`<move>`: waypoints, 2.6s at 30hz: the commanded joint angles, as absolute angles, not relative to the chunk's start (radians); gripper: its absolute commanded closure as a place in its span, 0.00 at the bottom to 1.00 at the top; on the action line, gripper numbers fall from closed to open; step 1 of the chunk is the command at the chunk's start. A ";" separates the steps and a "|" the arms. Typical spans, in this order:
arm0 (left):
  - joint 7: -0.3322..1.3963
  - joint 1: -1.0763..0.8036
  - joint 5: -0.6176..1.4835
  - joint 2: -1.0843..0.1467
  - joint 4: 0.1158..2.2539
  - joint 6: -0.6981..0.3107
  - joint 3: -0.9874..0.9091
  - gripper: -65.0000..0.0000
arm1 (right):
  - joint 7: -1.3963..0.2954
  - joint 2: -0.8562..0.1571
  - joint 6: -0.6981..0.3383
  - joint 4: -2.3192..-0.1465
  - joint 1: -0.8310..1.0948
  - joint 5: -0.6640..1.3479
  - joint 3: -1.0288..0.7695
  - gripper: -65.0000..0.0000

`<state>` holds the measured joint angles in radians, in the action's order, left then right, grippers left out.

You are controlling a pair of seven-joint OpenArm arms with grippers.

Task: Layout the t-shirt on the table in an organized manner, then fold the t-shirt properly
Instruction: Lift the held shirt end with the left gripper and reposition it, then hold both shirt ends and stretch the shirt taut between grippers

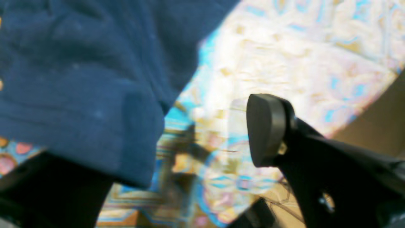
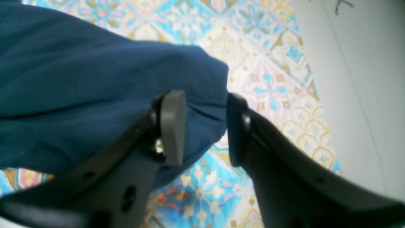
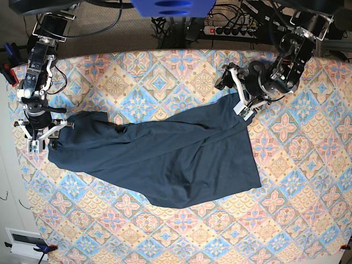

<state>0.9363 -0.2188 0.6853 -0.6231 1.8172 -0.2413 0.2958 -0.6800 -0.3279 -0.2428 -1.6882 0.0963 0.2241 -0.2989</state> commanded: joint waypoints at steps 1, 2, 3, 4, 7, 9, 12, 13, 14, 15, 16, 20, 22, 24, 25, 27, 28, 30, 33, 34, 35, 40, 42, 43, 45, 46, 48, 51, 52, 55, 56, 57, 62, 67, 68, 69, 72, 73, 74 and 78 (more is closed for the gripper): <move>0.918 -0.229 0.690 -0.638 1.857 -0.243 0.262 0.31 | -0.654 -0.346 -0.242 -1.707 0.082 0.229 -0.305 0.68; 0.917 -0.252 0.691 -0.638 1.877 -0.243 0.234 0.31 | -0.654 -0.346 -0.242 -1.707 0.082 0.229 -0.305 0.68; 0.915 -0.269 0.693 -0.636 1.893 -0.243 0.209 0.31 | -0.654 -0.346 -0.242 -1.707 0.082 0.229 -0.305 0.68; 0.915 -0.283 0.693 -0.633 1.905 -0.245 0.185 0.31 | -0.654 -0.346 -0.242 -1.707 0.082 0.229 -0.305 0.68; 0.920 -0.320 0.693 -0.579 1.920 -0.248 0.087 0.31 | -0.653 -0.346 -0.242 -1.707 0.082 0.229 -0.305 0.68; 0.921 -0.337 0.708 -0.544 1.914 -0.248 0.021 0.31 | -0.653 -0.346 -0.242 -1.707 0.082 0.229 -0.305 0.68; 0.923 -0.340 0.754 -0.524 1.894 -0.248 -0.028 0.31 | -0.653 -0.346 -0.242 -1.707 0.082 0.229 -0.305 0.68; 0.923 -0.338 0.780 -0.524 1.883 -0.248 -0.031 0.31 | -0.653 -0.346 -0.242 -1.707 0.082 0.229 -0.305 0.68; 0.923 -0.338 0.802 -0.524 1.870 -0.248 -0.036 0.31 | -0.653 -0.346 -0.242 -1.707 0.082 0.229 -0.305 0.68; 0.923 -0.338 0.822 -0.524 1.854 -0.248 -0.036 0.31 | -0.653 -0.346 -0.242 -1.707 0.082 0.229 -0.305 0.68; 0.923 -0.334 0.835 -0.524 1.837 -0.248 -0.036 0.31 | -0.653 -0.346 -0.242 -1.707 0.082 0.229 -0.305 0.68; 0.915 -0.317 0.894 -0.522 1.738 -0.248 -0.038 0.31 | -0.653 -0.346 -0.242 -1.707 0.082 0.229 -0.305 0.68; 0.915 -0.294 0.934 -0.521 1.682 -0.248 -0.038 0.31 | -0.653 -0.346 -0.242 -1.707 0.081 0.229 -0.305 0.68; 0.915 -0.272 0.969 -0.499 1.629 -0.248 -0.042 0.31 | -0.653 -0.346 -0.242 -1.707 0.081 0.229 -0.305 0.68; 0.917 -0.259 0.978 -0.489 1.606 -0.248 -0.054 0.31 | -0.653 -0.346 -0.242 -1.707 0.081 0.229 -0.305 0.68; 0.921 -0.246 0.989 -0.460 1.566 -0.248 -0.082 0.31 | -0.653 -0.346 -0.242 -1.707 0.079 0.229 -0.305 0.68; 0.918 -0.245 0.992 -0.444 1.554 -0.248 -0.097 0.31 | -0.654 -0.346 -0.242 -1.707 0.079 0.229 -0.305 0.68; 0.917 -0.237 0.990 -0.409 1.550 -0.249 -0.113 0.34 | -0.656 -0.346 -0.242 -1.707 0.081 0.229 -0.305 0.68; 0.921 -0.226 0.986 -0.387 1.552 -0.249 -0.111 0.54 | -0.654 -0.346 -0.242 -1.707 0.082 0.229 -0.305 0.68; 0.920 -0.225 0.986 -0.386 1.552 -0.249 -0.111 0.66 | -0.654 -0.346 -0.242 -1.709 0.082 0.229 -0.305 0.68; 0.915 -0.223 0.986 -0.381 1.552 -0.249 -0.111 0.80 | -0.654 -0.346 -0.242 -1.709 0.082 0.229 -0.305 0.68; 0.920 -0.223 0.984 -0.380 1.555 -0.249 -0.113 1.00 | -0.651 -0.346 -0.242 -1.716 0.104 0.229 -0.305 0.68; 0.921 -0.228 0.984 -0.406 1.575 -0.249 -0.113 1.00 | -0.651 -0.346 -0.242 -1.724 0.104 0.229 -0.305 0.68; 0.920 -0.232 0.984 -0.418 1.603 -0.249 -0.110 1.00 | -0.651 -0.346 -0.242 -1.727 0.104 0.229 -0.305 0.68; 0.915 -0.268 0.983 -0.429 1.682 -0.249 -0.113 1.00 | -0.651 -0.346 -0.242 -1.727 0.104 0.229 -0.305 0.68; 0.915 -0.282 0.981 -0.444 1.724 -0.249 -0.114 1.00 | -0.651 -0.346 -0.242 -1.727 0.104 0.229 -0.305 0.68; 0.915 -0.303 0.967 -0.467 1.802 -0.249 -0.113 1.00 | -0.654 -0.346 -0.242 -1.727 0.104 0.229 -0.305 0.68; 0.915 -0.318 0.868 -0.481 1.900 -0.249 -0.113 1.00 | -0.657 -0.346 -0.242 -1.727 0.104 0.231 -0.283 0.67; 0.914 -0.318 0.825 -0.481 1.917 -0.249 -0.113 1.00 | -0.657 -0.346 -0.242 -1.728 0.105 0.231 -0.262 0.67; 0.914 -0.318 0.728 -0.478 1.945 -0.249 -0.113 1.00 | -0.657 -0.346 -0.248 -1.738 0.105 0.232 -0.211 0.67; 0.914 -0.318 0.699 -0.478 1.949 -0.249 -0.113 1.00 | -0.659 -0.346 -0.268 -1.739 0.105 0.239 -0.193 0.67; 0.914 -0.318 0.684 -0.476 1.949 -0.249 -0.113 1.00 | -0.659 -0.346 -0.291 -1.735 0.105 0.257 -0.183 0.67; 0.914 -0.317 0.665 -0.478 1.949 -0.249 -0.113 1.00 | -0.659 -0.349 -0.303 -1.675 0.093 0.423 -0.182 0.61; 0.914 -0.317 0.664 -0.484 1.949 -0.249 -0.116 1.00 | -0.699 -0.351 -0.303 -1.546 0.058 0.469 -0.303 0.53; 0.914 -0.317 0.664 -0.496 1.948 -0.249 -0.119 1.00 | -0.710 -0.351 -0.303 -1.529 0.044 0.469 -0.321 0.53; 0.914 -0.317 0.664 -0.504 1.948 -0.249 -0.124 1.00 | -0.714 -0.351 -0.303 -1.518 0.030 0.469 -0.332 0.53; 0.914 -0.318 0.664 -0.512 1.945 -0.249 -0.180 1.00 | -0.714 -0.351 -0.303 -1.494 0.001 0.469 -0.343 0.53; 0.914 -0.318 0.664 -0.512 1.945 -0.249 -0.203 1.00 | -0.714 -0.351 -0.303 -1.489 -0.002 0.469 -0.343 0.53; 0.914 -0.318 0.664 -0.512 1.945 -0.249 -0.228 1.00 | -0.713 -0.351 -0.303 -1.481 -0.002 0.469 -0.341 0.53; 0.914 -0.318 0.664 -0.513 1.943 -0.249 -0.266 1.00 | -0.710 -0.351 -0.303 -1.446 -0.002 0.469 -0.341 0.53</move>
